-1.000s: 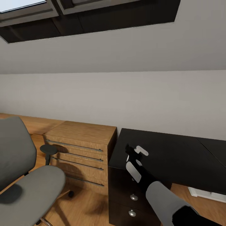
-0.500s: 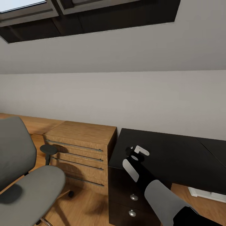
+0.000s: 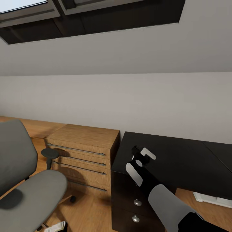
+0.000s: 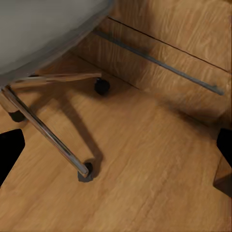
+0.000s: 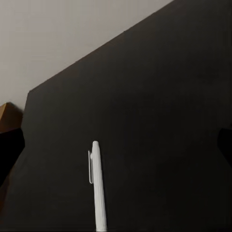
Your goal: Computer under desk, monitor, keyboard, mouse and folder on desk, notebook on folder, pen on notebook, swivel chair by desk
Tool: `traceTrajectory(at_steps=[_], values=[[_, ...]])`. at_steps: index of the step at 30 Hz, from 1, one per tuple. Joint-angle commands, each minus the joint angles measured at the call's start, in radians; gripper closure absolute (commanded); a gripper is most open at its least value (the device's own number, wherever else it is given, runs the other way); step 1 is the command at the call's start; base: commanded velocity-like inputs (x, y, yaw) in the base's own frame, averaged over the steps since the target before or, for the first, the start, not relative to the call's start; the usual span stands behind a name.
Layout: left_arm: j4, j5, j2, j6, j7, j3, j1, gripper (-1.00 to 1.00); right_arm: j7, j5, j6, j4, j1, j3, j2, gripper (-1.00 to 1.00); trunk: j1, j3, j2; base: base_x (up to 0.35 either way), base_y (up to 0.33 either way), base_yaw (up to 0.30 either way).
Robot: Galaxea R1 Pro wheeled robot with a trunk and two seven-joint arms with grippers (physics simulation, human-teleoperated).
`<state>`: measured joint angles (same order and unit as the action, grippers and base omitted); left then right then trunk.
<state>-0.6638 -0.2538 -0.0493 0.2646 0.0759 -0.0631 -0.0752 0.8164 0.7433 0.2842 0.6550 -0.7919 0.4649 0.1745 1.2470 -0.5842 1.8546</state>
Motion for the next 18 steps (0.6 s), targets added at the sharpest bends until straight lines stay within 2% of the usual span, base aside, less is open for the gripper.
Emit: traceTrajectory(at_steps=[1,3,4,7,8,10,13,14,15,17,18], values=[[-0.059,-0.007,0.002,-0.012,0.003,0.009,0.005,-1.00,0.004,0.005,-0.043,0.004,-0.001,0.002,0.000,-1.00,0.000,-0.001,0.001,0.000,0.000,0.000],[-0.130,-0.007,0.005,-0.048,0.003,0.014,0.015,-1.00,0.004,0.004,-0.101,0.016,-0.002,0.002,0.000,-1.00,0.000,-0.001,0.001,0.000,0.000,0.000],[-0.326,-0.007,0.008,-0.203,0.004,0.020,0.053,-1.00,0.003,0.003,-0.212,0.053,-0.002,0.002,0.000,-1.00,0.000,-0.001,0.001,0.000,0.000,0.000],[-0.488,-0.008,0.010,-0.378,0.006,0.021,0.089,-1.00,0.000,0.004,-0.275,0.078,-0.003,0.001,-0.020,-1.00,0.000,-0.001,0.001,0.000,0.000,0.000],[-0.580,-0.009,0.011,-0.502,0.008,0.020,0.106,-1.00,-0.001,0.004,-0.307,0.091,-0.003,0.001,-0.030,-1.00,0.000,-0.001,0.001,0.000,0.000,0.000],[-0.658,-0.010,0.011,-0.614,0.009,0.018,0.117,-1.00,-0.001,0.004,-0.332,0.104,-0.003,0.001,-0.037,-1.00,0.000,-0.001,0.001,0.000,0.000,0.000],[-0.760,-0.011,0.010,-0.734,0.011,0.017,0.127,-1.00,0.000,0.003,-0.365,0.123,-0.003,0.000,-0.043,-1.00,0.000,-0.001,0.001,0.000,0.000,0.000],[-0.817,-0.012,0.013,-0.782,0.012,0.016,0.131,-1.00,0.002,0.003,-0.392,0.132,-0.004,0.001,-0.046,-1.00,0.000,-0.001,0.001,0.000,0.000,0.000],[-0.897,-0.014,0.035,-0.846,0.017,0.016,0.131,-1.00,0.005,0.004,-0.502,0.141,-0.017,0.000,-0.048,-1.00,0.000,-0.001,0.001,0.000,0.000,0.000],[-0.911,-0.014,0.051,-0.866,0.024,0.016,0.120,-1.00,0.007,0.005,-0.564,0.142,-0.036,0.000,-0.049,-1.00,0.000,-0.001,0.001,0.000,0.000,0.000],[-0.920,-0.014,0.069,-0.893,0.035,0.016,0.103,-1.00,0.010,0.006,-0.628,0.142,-0.059,-0.001,-0.050,-1.00,0.000,-0.001,0.001,0.000,0.000,0.000]])
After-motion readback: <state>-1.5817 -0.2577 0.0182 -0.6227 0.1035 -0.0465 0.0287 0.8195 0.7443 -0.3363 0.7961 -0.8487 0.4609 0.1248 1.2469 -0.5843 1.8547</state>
